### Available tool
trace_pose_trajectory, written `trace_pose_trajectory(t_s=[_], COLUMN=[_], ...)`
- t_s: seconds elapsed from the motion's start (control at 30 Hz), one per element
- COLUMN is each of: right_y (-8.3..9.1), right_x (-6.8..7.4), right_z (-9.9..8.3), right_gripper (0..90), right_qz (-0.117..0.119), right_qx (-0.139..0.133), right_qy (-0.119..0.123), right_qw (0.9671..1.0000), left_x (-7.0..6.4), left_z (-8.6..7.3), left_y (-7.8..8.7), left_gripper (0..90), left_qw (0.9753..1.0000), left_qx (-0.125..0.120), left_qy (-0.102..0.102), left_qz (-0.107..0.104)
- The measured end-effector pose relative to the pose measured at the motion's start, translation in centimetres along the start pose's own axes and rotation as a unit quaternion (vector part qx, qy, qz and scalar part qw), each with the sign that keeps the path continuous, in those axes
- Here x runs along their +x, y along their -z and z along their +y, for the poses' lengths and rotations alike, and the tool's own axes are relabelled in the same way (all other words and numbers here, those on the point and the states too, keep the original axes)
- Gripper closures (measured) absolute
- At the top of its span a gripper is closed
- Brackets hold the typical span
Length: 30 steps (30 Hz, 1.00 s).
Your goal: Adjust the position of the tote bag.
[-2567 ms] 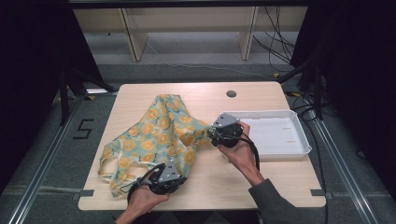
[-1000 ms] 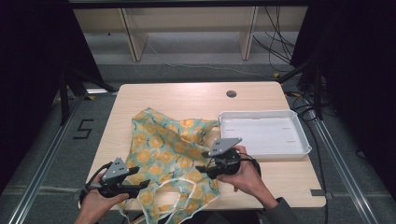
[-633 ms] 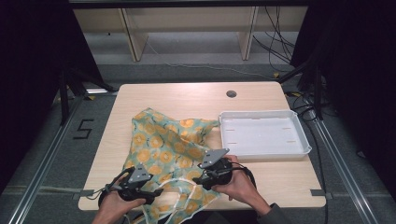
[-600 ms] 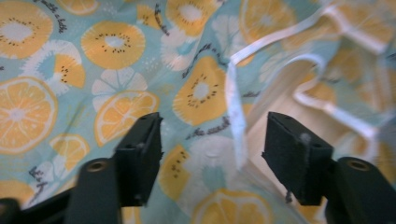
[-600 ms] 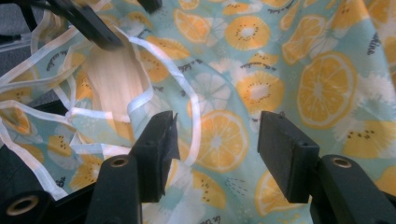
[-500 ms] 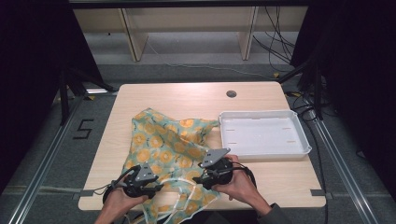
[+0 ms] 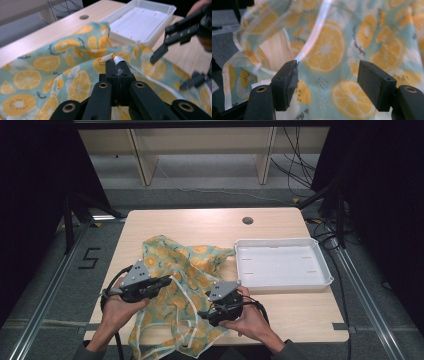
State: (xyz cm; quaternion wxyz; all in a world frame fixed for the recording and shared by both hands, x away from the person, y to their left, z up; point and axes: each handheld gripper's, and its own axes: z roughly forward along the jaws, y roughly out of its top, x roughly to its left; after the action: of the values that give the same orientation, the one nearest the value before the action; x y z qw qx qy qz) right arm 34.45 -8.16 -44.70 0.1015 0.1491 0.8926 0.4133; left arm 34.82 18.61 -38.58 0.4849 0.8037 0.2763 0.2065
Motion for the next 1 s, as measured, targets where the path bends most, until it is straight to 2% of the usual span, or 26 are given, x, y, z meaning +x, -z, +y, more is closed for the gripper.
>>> trace_pose_trajectory(t_s=[0.03,0.07,0.13,0.17,0.2,0.23,0.27,0.3,0.33,0.4,0.43,0.47,0.5,0.53,0.57,0.6,0.63,0.67,0.7,0.73,0.77,0.8,0.83,0.9,0.93,1.0], right_y=[-0.2,-0.5,-1.2,-2.1,-2.7,-3.2,-3.6,-3.8,-3.9,-3.9,-3.6,-3.3,-2.9,-2.9,-2.1,-2.1,-1.2,-1.2,-0.4,-0.4,0.3,0.3,0.7,1.3,1.3,1.5], right_x=[0.0,0.0,-0.2,-0.5,-0.8,-1.0,-1.7,-1.8,-2.2,-2.7,-3.3,-3.7,-4.0,-4.0,-4.6,-4.6,-5.3,-5.3,-6.1,-6.1,-7.0,-7.0,-7.4,-8.5,-8.5,-9.0], right_z=[0.4,0.7,1.3,1.7,1.8,1.9,2.0,2.0,2.0,2.0,2.1,2.2,2.4,2.4,2.7,2.7,3.0,3.0,3.3,3.3,3.6,3.6,3.7,4.0,4.0,4.2], right_gripper=[33.0,32.8,32.4,42.1,50.6,58.3,71.8,79.5,87.8,90.0,90.0,90.0,90.0,90.0,90.0,90.0,90.0,90.0,90.0,90.0,90.0,90.0,90.0,90.0,90.0,90.0], right_qz=[0.007,0.005,0.007,0.008,0.004,-0.011,-0.008,-0.009,-0.013,-0.019,-0.028,-0.038,-0.048,-0.048,-0.059,-0.059,-0.077,-0.077,-0.099,-0.099,-0.112,-0.112,-0.119,-0.134,-0.134,-0.143], right_qx=[-0.014,-0.017,-0.014,-0.014,-0.003,0.001,0.0,0.003,0.002,-0.002,-0.015,-0.018,-0.022,-0.022,-0.029,-0.029,-0.041,-0.041,-0.051,-0.051,-0.059,-0.059,-0.066,-0.072,-0.072,-0.072], right_qy=[0.012,0.015,0.018,0.023,0.023,0.015,0.033,0.013,0.015,0.013,0.009,0.019,0.02,0.02,0.013,0.013,0.006,0.006,0.005,0.005,0.004,0.004,-0.004,-0.002,-0.002,-0.005], right_qw=[0.9998,0.9997,0.9997,0.9996,0.9997,0.9998,0.9994,0.9999,0.9998,0.9997,0.9995,0.9989,0.9984,0.9984,0.9977,0.9977,0.9961,0.9961,0.9937,0.9937,0.992,0.992,0.9907,0.9883,0.9883,0.9871], left_x=[0.0,-0.1,-0.3,-0.4,-0.4,-0.4,-0.4,-0.3,-0.1,0.1,0.4,0.9,0.9,1.1,1.3,1.4,1.8,1.8,2.0,2.2,2.6,2.6,2.6,2.7,2.6,2.5], left_z=[0.4,0.8,1.4,1.7,1.7,1.9,1.8,1.8,1.6,1.5,1.4,1.1,1.1,1.0,0.8,0.7,0.3,0.3,0.0,-0.3,-0.7,-0.7,-0.9,-1.3,-1.4,-1.6], left_y=[-0.1,-0.1,-0.1,0.0,0.0,0.0,0.1,0.2,0.4,0.4,0.5,0.6,0.6,0.7,0.7,0.8,0.7,0.7,0.6,0.4,0.0,0.0,-0.2,-0.6,-0.8,-1.1], left_gripper=[89.3,89.3,89.3,89.3,89.3,89.3,89.2,89.1,89.0,89.0,88.9,88.7,88.5,88.5,87.1,87.1,85.6,85.2,84.5,84.5,83.3,82.6,82.6,80.6,80.6,73.7], left_qw=[1.0,0.9999,0.9997,0.9993,0.9993,0.999,0.999,0.9992,0.9991,0.9989,0.9987,0.9985,0.9985,0.9987,0.9991,0.9996,0.9989,0.9989,0.9994,0.9997,0.9995,0.9995,0.9996,0.9996,0.9997,0.9996], left_qx=[-0.005,-0.011,-0.019,-0.028,-0.028,-0.032,-0.03,-0.027,-0.031,-0.035,-0.039,-0.041,-0.041,-0.039,-0.037,-0.028,-0.003,-0.003,-0.003,-0.002,0.012,0.012,0.015,0.021,0.021,0.021], left_qy=[0.001,-0.001,-0.003,0.001,0.001,0.002,-0.001,-0.003,0.003,0.01,0.014,0.021,0.021,0.023,0.017,0.0,-0.024,-0.024,-0.017,-0.009,-0.015,-0.015,-0.012,-0.011,-0.012,-0.019], left_qz=[-0.004,-0.008,-0.016,-0.026,-0.026,-0.032,-0.032,-0.03,-0.03,-0.031,-0.031,-0.028,-0.028,-0.025,-0.015,0.007,0.04,0.04,0.03,0.024,0.024,0.024,0.019,0.013,0.009,0.004])
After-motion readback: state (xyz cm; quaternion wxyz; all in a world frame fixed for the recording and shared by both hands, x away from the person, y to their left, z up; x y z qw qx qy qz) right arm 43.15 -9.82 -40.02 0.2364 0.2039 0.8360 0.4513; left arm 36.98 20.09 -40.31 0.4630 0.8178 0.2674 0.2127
